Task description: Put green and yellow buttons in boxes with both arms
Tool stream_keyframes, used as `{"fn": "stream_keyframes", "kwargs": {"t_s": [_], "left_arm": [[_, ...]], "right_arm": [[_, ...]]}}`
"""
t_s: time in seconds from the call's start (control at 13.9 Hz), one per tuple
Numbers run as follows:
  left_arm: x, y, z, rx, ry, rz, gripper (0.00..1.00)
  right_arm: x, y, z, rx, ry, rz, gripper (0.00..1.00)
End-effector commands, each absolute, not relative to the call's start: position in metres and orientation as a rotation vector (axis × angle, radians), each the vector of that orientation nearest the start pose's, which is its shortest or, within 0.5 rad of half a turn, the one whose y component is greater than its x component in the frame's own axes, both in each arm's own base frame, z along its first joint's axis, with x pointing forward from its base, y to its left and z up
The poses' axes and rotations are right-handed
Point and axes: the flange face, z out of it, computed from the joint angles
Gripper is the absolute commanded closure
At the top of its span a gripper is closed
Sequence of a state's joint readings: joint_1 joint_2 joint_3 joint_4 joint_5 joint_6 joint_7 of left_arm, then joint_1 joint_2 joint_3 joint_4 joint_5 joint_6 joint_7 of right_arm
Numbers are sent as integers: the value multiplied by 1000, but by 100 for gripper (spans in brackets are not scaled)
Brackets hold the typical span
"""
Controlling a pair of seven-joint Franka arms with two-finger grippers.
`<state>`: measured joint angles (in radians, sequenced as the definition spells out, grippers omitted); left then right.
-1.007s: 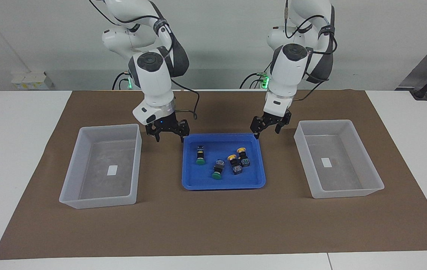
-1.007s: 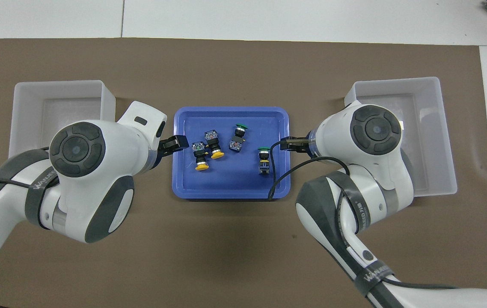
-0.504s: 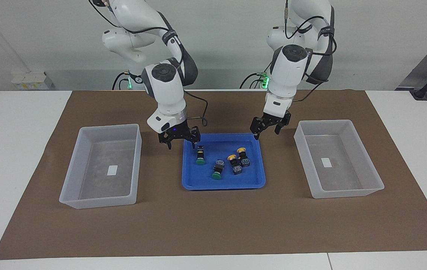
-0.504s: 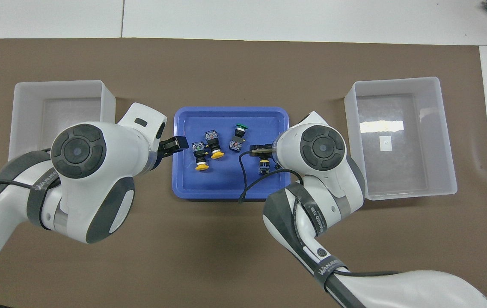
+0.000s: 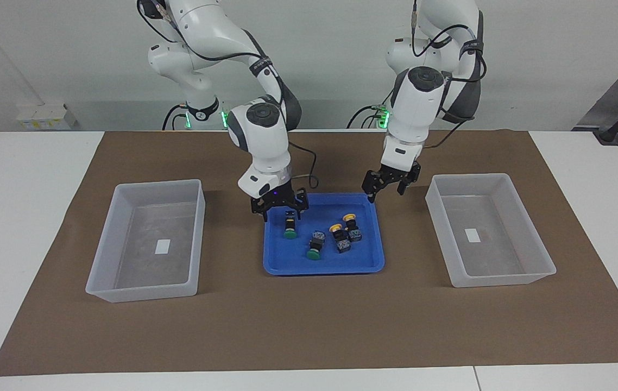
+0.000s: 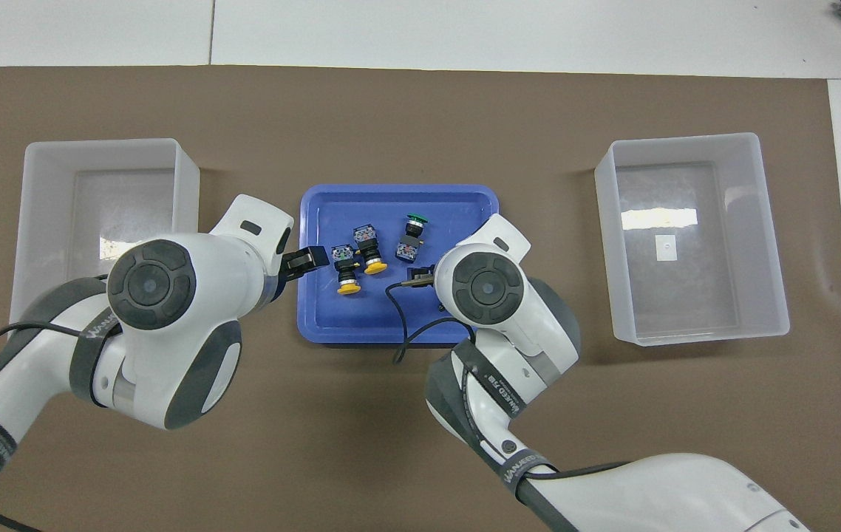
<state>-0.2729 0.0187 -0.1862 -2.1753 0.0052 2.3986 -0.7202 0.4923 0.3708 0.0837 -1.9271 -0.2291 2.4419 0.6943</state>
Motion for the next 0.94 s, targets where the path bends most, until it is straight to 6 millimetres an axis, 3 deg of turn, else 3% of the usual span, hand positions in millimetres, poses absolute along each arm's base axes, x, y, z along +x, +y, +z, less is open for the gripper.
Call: {"fn": "stream_keyframes", "kwargs": {"t_s": [0.0,0.14,0.29,0.5,0.65,0.72,0.86], "left_arm": [[483,-264,381,-3243,-403,-303,19],[490,-282,354,-3281,-497,-360,19],[490,-298,334,-3308,-538,-386,21],[492,-297,330,-3309,-524,-387,25],[496,-301,318,-3313,-502,-386,30],[496,-302,306,-3310,-493,-363,31],[493,-311,303,-3315,-467,-357,35]], "right_arm": [[537,345,306,-3170,-59,-344,11],[536,345,305,-3175,-59,-338,41],[536,343,305,-3179,-59,-333,99],[535,340,309,-3193,-51,-319,100],[541,332,327,-3190,-23,-340,100],[546,320,339,-3199,7,-342,100],[554,296,366,-3205,74,-355,100]]}}
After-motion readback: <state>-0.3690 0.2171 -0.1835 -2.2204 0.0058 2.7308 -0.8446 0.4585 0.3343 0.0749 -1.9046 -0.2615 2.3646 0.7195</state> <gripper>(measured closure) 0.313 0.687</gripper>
